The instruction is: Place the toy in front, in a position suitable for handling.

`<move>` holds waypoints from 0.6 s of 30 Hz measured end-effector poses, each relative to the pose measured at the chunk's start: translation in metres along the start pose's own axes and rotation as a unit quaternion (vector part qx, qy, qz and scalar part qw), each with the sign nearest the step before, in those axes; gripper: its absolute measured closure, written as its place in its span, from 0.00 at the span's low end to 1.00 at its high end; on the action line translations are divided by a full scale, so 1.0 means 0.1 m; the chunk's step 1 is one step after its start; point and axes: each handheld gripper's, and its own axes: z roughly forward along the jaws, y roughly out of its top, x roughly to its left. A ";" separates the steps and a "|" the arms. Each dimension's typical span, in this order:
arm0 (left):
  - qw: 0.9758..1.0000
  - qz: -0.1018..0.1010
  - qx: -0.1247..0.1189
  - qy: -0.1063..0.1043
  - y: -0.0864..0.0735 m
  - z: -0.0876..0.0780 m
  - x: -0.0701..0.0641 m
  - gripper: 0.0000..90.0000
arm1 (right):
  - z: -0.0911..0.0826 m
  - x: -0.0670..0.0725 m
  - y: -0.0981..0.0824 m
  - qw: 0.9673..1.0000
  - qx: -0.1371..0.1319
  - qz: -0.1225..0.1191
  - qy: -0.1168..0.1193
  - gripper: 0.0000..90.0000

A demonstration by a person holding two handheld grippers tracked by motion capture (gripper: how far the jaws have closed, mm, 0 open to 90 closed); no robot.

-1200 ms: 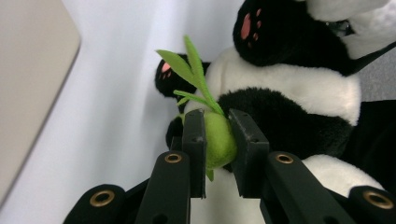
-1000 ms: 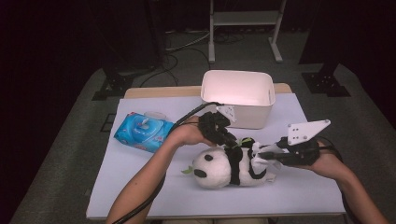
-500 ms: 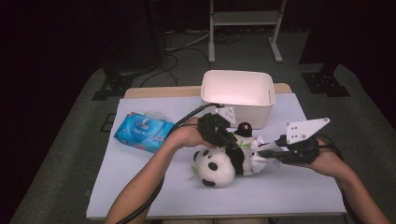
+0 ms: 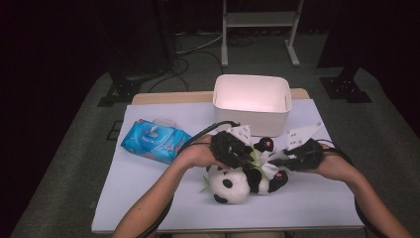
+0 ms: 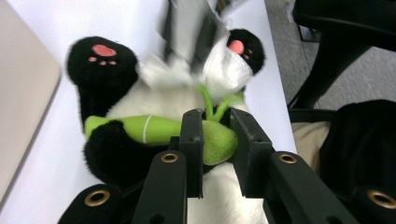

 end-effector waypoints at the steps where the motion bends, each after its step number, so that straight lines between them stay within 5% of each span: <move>1: 1.000 0.001 -0.001 0.000 0.00 -0.01 -0.01 0.84 | 0.06 0.03 -0.03 1.000 0.003 0.003 0.010 0.86; 9: 1.000 0.010 0.001 -0.011 0.02 -0.04 -0.08 0.85 | 0.08 0.20 -0.03 0.999 -0.005 -0.008 0.048 0.87; 18: 0.999 0.012 -0.002 -0.032 -0.08 0.06 -0.23 0.80 | 0.04 0.14 0.08 1.000 -0.022 -0.011 0.014 0.87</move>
